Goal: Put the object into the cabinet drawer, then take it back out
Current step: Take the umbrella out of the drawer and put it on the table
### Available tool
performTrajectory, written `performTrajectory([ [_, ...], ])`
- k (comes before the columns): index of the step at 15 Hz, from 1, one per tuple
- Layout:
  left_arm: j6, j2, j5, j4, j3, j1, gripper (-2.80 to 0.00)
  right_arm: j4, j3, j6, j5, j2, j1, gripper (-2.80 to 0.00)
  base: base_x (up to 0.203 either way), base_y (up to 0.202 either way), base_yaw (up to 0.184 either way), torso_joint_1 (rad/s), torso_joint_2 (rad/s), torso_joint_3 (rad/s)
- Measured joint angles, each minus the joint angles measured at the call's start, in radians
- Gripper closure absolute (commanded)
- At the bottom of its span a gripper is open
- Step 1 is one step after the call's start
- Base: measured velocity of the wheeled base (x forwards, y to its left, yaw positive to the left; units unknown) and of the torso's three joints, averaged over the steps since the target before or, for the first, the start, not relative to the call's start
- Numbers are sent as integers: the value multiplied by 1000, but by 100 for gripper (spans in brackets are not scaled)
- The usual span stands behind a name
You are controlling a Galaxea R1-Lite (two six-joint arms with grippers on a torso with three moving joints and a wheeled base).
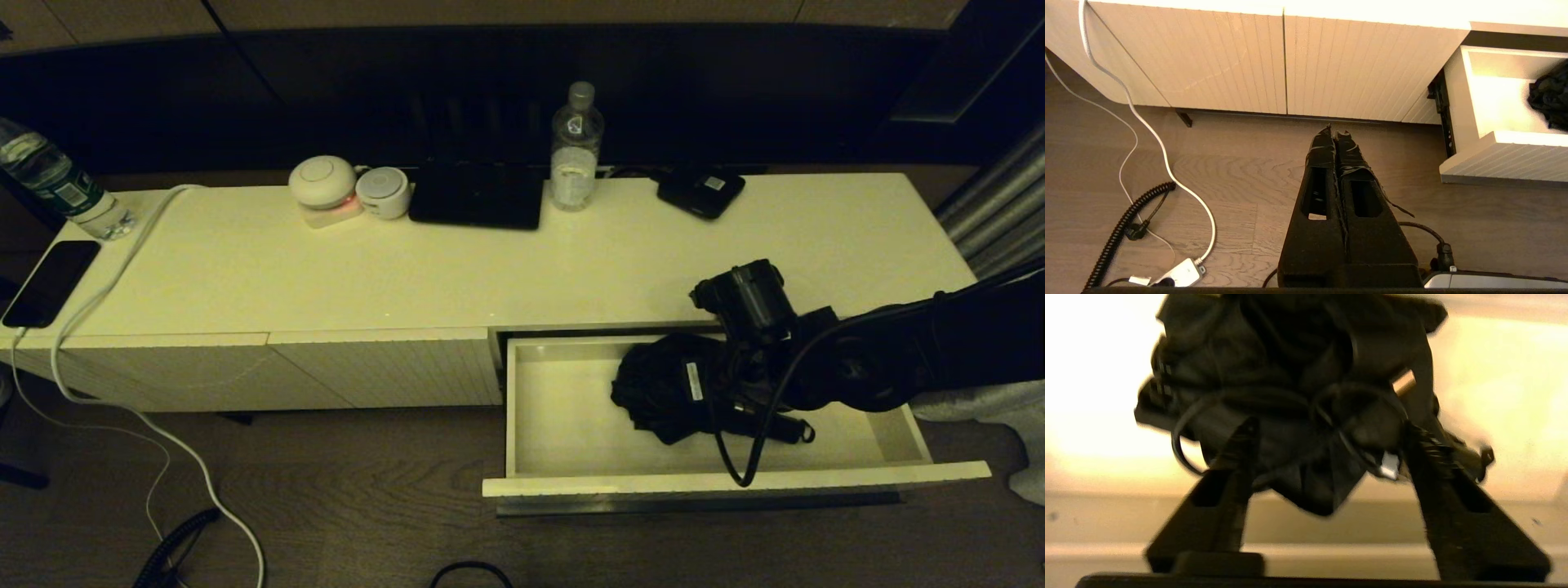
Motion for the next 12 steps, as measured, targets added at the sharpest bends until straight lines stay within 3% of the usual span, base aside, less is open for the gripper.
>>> performTrajectory([
  [12, 0, 0, 0, 0, 0, 0, 0, -69, -77, -39, 11, 107, -39, -280, 0, 0, 0, 0, 0, 0],
])
